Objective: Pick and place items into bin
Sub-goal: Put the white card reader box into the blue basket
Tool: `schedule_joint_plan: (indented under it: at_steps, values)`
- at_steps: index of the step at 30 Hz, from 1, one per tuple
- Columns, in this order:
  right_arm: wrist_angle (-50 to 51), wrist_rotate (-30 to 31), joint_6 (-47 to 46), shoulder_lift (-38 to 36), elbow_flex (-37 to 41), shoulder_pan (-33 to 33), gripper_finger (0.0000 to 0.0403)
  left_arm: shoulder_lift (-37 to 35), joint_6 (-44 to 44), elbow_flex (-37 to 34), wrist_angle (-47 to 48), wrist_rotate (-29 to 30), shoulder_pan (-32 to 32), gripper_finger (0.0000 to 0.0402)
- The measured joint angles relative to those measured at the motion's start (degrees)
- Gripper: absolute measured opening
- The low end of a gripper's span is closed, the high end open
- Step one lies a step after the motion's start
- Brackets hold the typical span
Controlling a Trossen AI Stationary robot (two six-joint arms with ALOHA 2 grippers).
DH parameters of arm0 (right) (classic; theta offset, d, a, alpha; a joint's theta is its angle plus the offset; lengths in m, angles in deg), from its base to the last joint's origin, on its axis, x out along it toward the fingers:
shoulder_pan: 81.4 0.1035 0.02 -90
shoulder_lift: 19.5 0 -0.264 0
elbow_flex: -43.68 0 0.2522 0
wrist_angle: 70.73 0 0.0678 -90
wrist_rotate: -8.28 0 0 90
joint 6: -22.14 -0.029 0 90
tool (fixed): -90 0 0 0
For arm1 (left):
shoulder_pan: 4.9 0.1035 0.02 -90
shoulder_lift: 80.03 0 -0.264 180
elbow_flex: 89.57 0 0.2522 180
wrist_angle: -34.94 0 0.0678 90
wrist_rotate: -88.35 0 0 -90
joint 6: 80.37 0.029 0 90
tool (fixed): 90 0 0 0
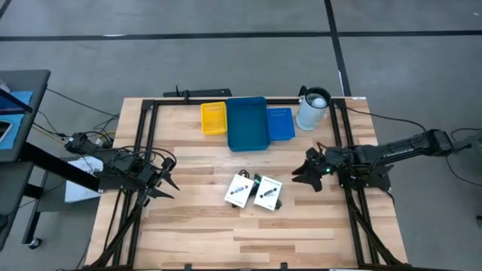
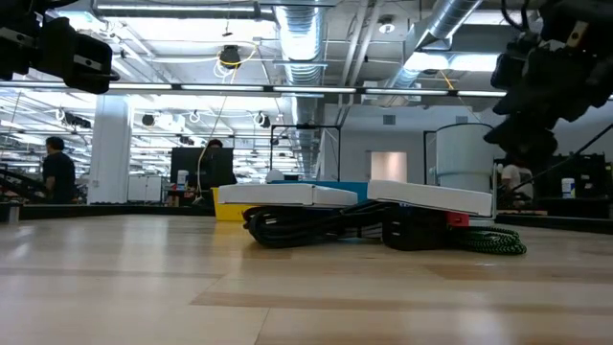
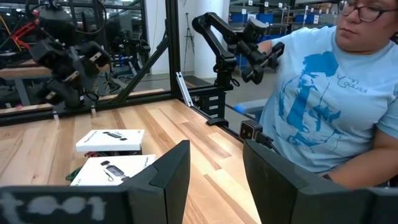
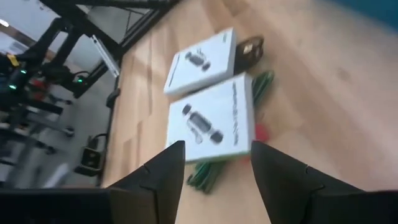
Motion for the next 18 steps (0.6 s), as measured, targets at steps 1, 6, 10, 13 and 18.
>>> schedule_joint_plan:
  at_steps: [1, 6, 10, 13, 18]
  values:
    - [-0.19, -0.3, -1.4, 0.46, 0.0, 0.02, 0.0176, 0.0, -0.03, -0.02, 0.0, 0.02, 0.02, 0.0139]
    - [-0.4, 0.94, -6.08, 1.61, 0.0, 0.01, 0.0177, 0.0, 0.02, -0.01, 0.0, 0.02, 0.01, 0.0139]
    - [-0.42, 3.42, -8.98, 1.9, 0.0, 0.0, 0.0177, 0.0, 0.06, -0.02, 0.0, 0.02, 0.02, 0.0139]
    - [-0.4, 4.08, -9.62, 1.88, 0.0, 0.02, 0.0175, 0.0, 0.03, -0.01, 0.0, 0.02, 0.01, 0.0139]
    - [-0.4, 3.83, -9.68, 1.88, 0.0, 0.0, 0.017, 0.0, 0.21, -0.02, 0.0, 0.02, 0.0, 0.0139]
